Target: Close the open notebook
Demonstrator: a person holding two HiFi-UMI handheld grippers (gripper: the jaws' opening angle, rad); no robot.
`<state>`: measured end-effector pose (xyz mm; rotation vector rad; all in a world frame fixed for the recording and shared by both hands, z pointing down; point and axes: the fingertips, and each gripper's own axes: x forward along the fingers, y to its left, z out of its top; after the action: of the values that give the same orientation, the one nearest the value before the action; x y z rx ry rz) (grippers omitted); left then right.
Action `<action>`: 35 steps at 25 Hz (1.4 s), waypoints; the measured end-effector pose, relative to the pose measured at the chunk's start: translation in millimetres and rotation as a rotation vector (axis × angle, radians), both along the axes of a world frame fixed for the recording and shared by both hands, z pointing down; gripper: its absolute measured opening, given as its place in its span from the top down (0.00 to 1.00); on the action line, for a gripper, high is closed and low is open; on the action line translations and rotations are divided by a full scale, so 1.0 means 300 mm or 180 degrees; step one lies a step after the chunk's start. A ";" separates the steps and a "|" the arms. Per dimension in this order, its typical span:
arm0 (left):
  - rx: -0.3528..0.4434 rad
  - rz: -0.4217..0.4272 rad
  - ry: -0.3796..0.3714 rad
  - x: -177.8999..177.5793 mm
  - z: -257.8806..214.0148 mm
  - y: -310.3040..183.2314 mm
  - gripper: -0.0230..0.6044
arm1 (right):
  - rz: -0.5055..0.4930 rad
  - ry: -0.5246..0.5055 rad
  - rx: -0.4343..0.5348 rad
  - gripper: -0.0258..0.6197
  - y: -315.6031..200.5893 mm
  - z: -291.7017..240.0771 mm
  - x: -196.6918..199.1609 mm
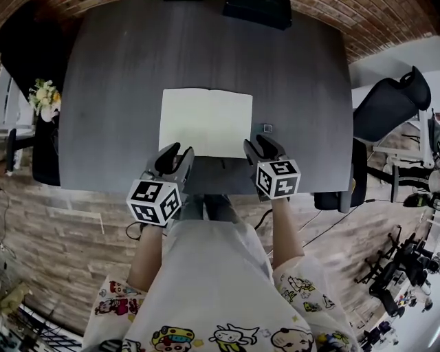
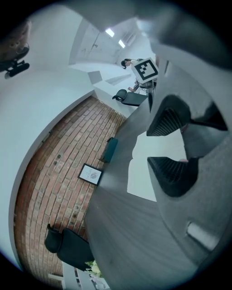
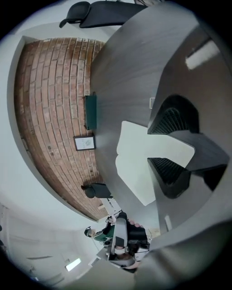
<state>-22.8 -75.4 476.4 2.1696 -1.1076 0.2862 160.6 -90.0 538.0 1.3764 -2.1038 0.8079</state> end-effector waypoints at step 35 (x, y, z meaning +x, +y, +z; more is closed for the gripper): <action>-0.1309 -0.0920 0.1000 0.040 0.263 0.112 0.64 | 0.0110 -0.0013 -0.0488 0.64 -0.023 0.159 0.030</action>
<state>-10.9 -41.8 555.3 1.6044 -1.0562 0.0332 169.6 -96.9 585.8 1.3336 -1.9812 0.9653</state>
